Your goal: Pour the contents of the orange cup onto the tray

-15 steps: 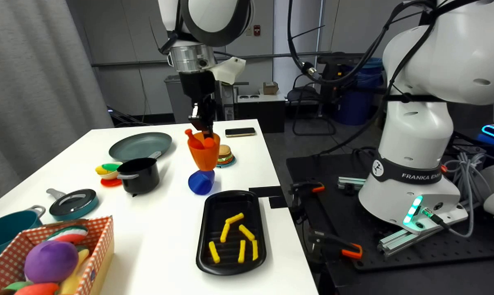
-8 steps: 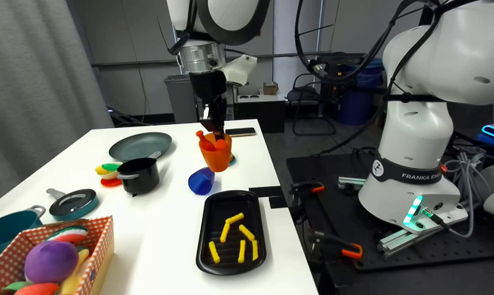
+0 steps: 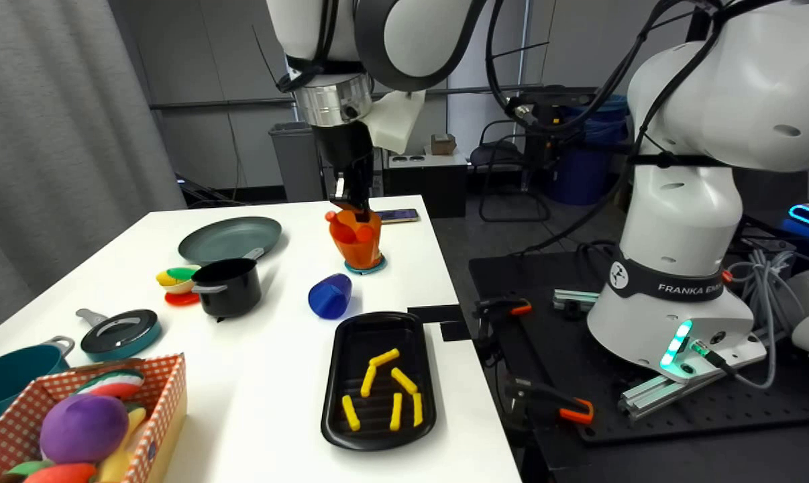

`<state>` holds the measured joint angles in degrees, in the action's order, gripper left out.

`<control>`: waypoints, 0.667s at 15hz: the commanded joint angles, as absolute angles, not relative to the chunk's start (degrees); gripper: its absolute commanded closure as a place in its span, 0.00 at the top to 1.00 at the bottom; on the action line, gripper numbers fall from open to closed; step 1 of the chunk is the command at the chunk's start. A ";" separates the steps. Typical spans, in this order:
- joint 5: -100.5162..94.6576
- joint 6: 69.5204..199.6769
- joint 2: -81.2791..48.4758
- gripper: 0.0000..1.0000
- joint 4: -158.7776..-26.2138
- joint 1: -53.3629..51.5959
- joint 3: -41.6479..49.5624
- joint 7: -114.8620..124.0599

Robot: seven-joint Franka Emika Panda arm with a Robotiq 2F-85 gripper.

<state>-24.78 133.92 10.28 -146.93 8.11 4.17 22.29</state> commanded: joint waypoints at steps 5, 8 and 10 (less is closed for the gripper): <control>-42.76 131.02 13.83 0.01 -148.30 9.66 0.51 37.16; -48.24 129.60 14.21 0.01 -148.75 8.76 -0.37 41.11; -50.93 128.49 13.95 0.01 -148.98 8.10 -0.89 42.90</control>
<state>-46.45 130.64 11.70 -147.28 8.75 0.25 39.10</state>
